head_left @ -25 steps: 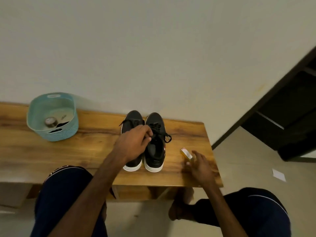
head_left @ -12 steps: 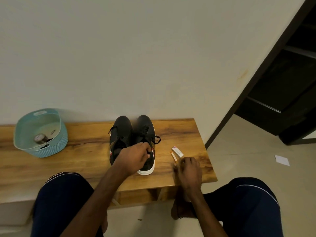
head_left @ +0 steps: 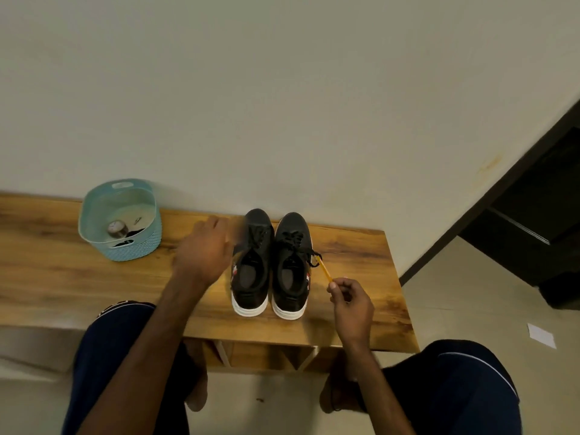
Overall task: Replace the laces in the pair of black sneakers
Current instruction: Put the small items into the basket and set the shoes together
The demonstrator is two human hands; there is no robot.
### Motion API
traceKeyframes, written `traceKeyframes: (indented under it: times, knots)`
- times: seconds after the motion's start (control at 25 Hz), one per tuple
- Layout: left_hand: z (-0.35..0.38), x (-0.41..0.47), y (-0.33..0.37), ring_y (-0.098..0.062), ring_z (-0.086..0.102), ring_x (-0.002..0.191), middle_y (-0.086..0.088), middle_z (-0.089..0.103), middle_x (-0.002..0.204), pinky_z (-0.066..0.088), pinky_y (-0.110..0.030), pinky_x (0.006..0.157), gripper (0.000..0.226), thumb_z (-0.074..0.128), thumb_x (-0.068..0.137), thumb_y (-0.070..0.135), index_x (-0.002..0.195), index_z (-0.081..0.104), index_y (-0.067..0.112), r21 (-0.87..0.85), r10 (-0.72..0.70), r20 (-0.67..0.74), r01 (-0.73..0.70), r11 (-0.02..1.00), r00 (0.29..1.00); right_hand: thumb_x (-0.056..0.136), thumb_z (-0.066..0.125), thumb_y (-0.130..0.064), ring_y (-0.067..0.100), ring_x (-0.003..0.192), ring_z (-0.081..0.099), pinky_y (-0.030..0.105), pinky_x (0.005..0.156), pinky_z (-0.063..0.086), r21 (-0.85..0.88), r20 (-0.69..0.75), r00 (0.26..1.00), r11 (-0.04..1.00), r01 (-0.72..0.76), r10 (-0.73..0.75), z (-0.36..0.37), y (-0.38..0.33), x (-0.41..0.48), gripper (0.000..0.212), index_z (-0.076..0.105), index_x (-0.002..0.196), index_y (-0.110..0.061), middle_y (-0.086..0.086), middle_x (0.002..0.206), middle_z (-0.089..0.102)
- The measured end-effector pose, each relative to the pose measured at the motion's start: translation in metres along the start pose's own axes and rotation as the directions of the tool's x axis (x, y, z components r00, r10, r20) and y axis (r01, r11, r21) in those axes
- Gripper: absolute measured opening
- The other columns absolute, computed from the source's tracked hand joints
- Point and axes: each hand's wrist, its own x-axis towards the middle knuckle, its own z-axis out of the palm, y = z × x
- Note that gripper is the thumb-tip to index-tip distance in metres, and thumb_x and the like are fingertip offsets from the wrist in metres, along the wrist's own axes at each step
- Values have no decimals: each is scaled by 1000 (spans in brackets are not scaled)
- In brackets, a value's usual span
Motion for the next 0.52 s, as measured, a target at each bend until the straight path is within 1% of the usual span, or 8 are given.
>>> traceKeyframes:
  times: [0.08, 0.16, 0.24, 0.32, 0.4, 0.44, 0.48, 0.52]
  knots:
    - [-15, 1, -38, -31, 48, 122, -8, 50, 137, 49, -49, 86, 45, 60, 94, 27, 135, 50, 13, 72, -146, -16, 147, 987, 989, 90, 71, -18, 2, 88, 66, 24, 76, 56, 48, 81, 993, 996, 82, -85, 15, -29, -5, 9, 69, 96, -25, -11, 90, 71]
    - [-22, -1, -71, -32, 40, 132, -8, 40, 148, 46, -52, 94, 56, 62, 93, 27, 142, 41, 12, 136, -275, 26, 269, 954, 961, 90, 72, -16, -2, 88, 65, 16, 76, 52, 64, 169, 971, 985, 160, -169, 41, -59, -8, 10, 71, 99, -20, -12, 91, 71]
    - [-19, -7, -90, -30, 38, 134, -7, 35, 151, 44, -51, 96, 58, 61, 94, 28, 143, 36, 11, 208, -331, 79, 309, 928, 940, 90, 71, -16, -2, 88, 65, 9, 76, 49, 62, 255, 932, 966, 251, -259, 68, -90, -11, 11, 71, 101, -18, -14, 93, 71]
    - [-15, -18, -110, -28, 45, 129, -8, 44, 144, 47, -46, 93, 53, 58, 95, 29, 139, 36, 10, 266, -363, 161, 314, 911, 918, 91, 70, -18, -2, 88, 65, 8, 76, 49, 54, 348, 871, 935, 350, -346, 105, -120, -14, 11, 70, 102, -19, -15, 93, 70]
    - [-13, -30, -125, -27, 54, 120, -8, 54, 133, 49, -42, 89, 44, 55, 98, 34, 132, 40, 11, 286, -353, 271, 276, 918, 895, 91, 71, -19, -1, 86, 64, 8, 76, 48, 56, 409, 814, 902, 429, -413, 143, -144, -16, 12, 70, 103, -20, -15, 92, 69]
    - [-13, -34, -134, -26, 55, 118, -7, 55, 130, 48, -40, 88, 42, 53, 98, 36, 130, 42, 13, 281, -339, 281, 261, 924, 898, 91, 72, -19, 1, 86, 64, 9, 75, 49, 61, 430, 788, 885, 461, -440, 164, -154, -16, 13, 70, 104, -19, -14, 92, 69]
    - [-15, -38, -141, -25, 54, 119, -5, 55, 131, 48, -40, 87, 42, 53, 98, 38, 132, 43, 14, 267, -329, 245, 263, 927, 912, 90, 72, -20, 2, 85, 64, 10, 75, 49, 66, 450, 763, 869, 490, -464, 186, -164, -16, 15, 70, 105, -19, -13, 92, 69]
    - [-19, -39, -147, -24, 52, 121, -3, 53, 134, 48, -40, 86, 47, 54, 97, 39, 136, 41, 16, 250, -325, 174, 277, 928, 929, 91, 72, -21, 3, 85, 63, 12, 76, 49, 61, 470, 736, 850, 524, -488, 208, -172, -14, 16, 71, 106, -19, -12, 92, 70]
